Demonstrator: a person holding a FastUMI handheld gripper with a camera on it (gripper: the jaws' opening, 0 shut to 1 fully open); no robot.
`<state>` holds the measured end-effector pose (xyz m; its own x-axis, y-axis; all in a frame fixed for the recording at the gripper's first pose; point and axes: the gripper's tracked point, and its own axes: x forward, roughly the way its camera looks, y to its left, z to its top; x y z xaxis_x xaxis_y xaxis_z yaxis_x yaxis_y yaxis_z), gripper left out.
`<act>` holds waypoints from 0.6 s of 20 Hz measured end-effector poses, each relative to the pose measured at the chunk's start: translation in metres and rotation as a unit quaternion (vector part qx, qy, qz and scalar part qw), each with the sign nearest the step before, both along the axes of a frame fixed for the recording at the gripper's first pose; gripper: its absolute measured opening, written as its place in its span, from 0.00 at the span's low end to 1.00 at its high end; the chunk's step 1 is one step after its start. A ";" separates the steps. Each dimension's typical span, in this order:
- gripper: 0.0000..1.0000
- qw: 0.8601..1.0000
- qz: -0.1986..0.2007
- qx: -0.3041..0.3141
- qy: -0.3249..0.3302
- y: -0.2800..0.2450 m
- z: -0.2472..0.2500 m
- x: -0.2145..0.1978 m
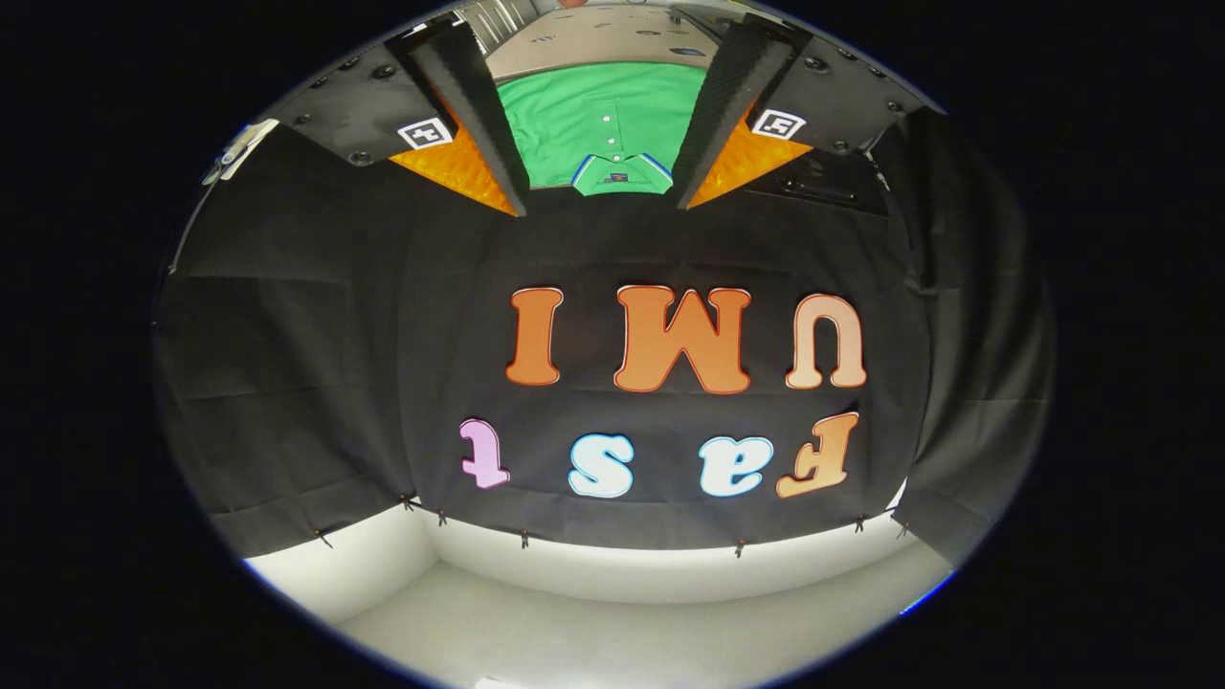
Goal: Put the clothes into the washing machine and then close the washing machine lid.
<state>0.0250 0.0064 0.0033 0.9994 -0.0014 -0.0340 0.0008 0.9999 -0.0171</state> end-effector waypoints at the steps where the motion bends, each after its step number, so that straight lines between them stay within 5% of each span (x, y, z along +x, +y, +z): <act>1: 0.98 1.000 0.001 -0.002 0.005 -0.001 -0.002 0.007; 12: 0.98 0.994 0.000 0.021 0.103 -0.014 -0.070 0.122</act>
